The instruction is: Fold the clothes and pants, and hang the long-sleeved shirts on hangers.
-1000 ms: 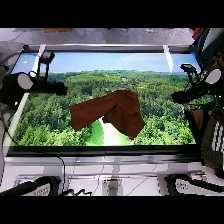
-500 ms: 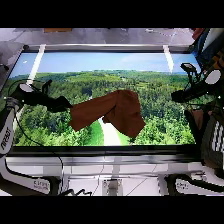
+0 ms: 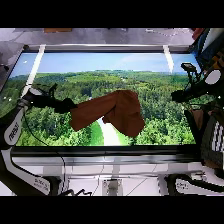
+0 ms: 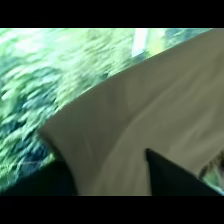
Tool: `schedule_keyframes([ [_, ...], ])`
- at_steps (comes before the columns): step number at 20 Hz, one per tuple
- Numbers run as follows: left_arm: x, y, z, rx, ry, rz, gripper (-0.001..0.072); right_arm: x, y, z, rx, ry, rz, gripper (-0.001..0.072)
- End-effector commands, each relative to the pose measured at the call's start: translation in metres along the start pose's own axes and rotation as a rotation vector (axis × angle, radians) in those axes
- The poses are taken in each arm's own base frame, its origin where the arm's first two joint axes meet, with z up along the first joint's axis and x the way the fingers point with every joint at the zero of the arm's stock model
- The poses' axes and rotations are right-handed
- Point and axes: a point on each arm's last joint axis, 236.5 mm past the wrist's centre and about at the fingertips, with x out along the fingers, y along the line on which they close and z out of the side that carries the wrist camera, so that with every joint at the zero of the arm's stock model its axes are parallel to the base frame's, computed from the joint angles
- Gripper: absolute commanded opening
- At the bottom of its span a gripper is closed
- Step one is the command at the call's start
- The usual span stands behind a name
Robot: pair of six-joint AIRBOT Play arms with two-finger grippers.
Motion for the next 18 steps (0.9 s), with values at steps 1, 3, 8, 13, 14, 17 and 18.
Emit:
schedule_keyframes([
  [1,0.02,-0.001,0.007,0.042,-0.025,0.041,0.0249,0.007,-0.007,-0.003,-0.051,0.005,-0.022,0.0015],
  [3,0.018,-0.009,0.006,0.052,-0.023,0.028,0.0018,0.025,-0.011,-0.028,-0.074,0.066,-0.004,0.0015],
  [8,-0.018,-0.042,0.022,0.148,-0.099,0.001,0.0017,0.07,0.057,-0.076,-0.044,0.082,0.366,0.0014],
  [13,-0.072,-0.083,0.033,0.319,-0.22,0.008,0.0017,0.1,0.095,-0.05,0.102,-0.103,0.457,0.0383],
  [14,-0.081,-0.089,0.034,0.332,-0.238,0.008,0.0017,0.105,0.096,-0.042,0.098,-0.133,0.423,0.0386],
  [17,-0.093,-0.099,0.034,0.353,-0.265,0.008,0.0018,0.12,0.12,-0.031,0.059,-0.153,0.395,0.0384],
  [18,-0.093,-0.1,0.034,0.353,-0.266,0.007,0.0018,0.127,0.131,-0.035,0.055,-0.13,0.405,0.0384],
])
